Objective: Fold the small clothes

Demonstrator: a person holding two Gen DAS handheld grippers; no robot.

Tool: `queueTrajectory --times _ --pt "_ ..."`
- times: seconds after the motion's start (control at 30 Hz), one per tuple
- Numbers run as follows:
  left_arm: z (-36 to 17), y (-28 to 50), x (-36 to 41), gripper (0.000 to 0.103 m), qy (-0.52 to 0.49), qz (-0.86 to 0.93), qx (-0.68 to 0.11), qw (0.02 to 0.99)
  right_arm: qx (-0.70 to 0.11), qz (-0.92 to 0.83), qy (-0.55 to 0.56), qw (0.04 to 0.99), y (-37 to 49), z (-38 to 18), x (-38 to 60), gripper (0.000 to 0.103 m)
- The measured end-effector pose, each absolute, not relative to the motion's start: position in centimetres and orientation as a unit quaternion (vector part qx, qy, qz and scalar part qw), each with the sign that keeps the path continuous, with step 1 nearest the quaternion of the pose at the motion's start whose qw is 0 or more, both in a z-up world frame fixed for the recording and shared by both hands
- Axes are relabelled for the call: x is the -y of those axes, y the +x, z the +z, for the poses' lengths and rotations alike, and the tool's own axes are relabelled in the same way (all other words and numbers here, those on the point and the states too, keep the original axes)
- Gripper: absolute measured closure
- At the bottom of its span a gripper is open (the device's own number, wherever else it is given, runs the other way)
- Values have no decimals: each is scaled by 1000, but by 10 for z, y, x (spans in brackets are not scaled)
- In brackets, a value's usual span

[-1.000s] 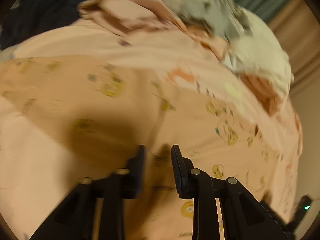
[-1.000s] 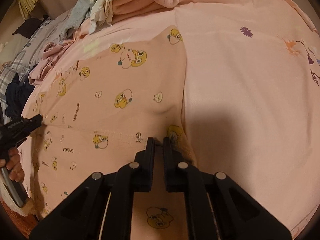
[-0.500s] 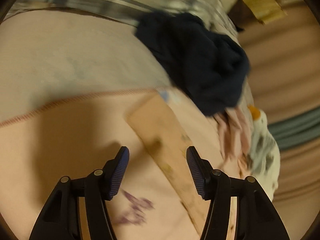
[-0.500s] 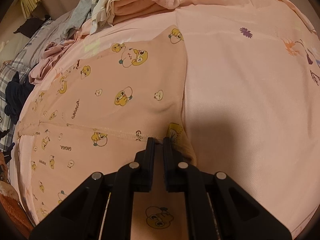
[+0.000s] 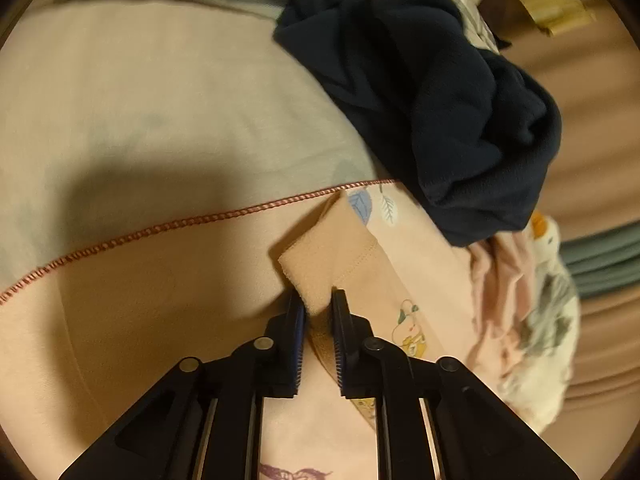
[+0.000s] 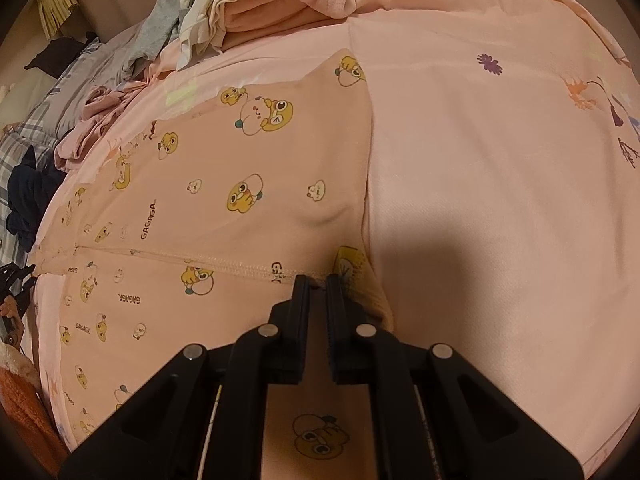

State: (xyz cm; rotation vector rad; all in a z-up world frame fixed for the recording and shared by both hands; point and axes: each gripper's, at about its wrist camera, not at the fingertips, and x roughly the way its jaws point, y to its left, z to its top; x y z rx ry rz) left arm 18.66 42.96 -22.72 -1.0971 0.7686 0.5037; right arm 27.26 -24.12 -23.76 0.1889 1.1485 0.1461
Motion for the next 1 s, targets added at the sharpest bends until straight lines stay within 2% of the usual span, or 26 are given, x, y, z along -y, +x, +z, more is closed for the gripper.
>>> queueTrajectory --times 0.17,0.3,0.43,0.57,0.7,0.83,1.0 --pt "-190 202 -396 96 -397 263 -362 801 -538 66 87 836 271 -238 241 95" --pt "-146 216 -358 96 -364 211 -339 842 -532 68 80 840 270 -238 240 95" --pt "-99 239 -292 96 -326 123 -316 883 -526 72 102 841 268 -239 246 95" --pt "-77 269 -209 96 -289 32 -328 899 -522 73 122 841 266 -240 249 95" --pt "-81 299 -108 96 -243 -60 -367 896 -522 72 103 844 266 -239 244 95" --pt "-112 321 -10 96 -201 -118 -428 873 -517 78 114 845 265 -241 249 95" --pt "-147 332 56 95 -186 -152 -499 833 -514 91 132 843 264 -242 254 95"
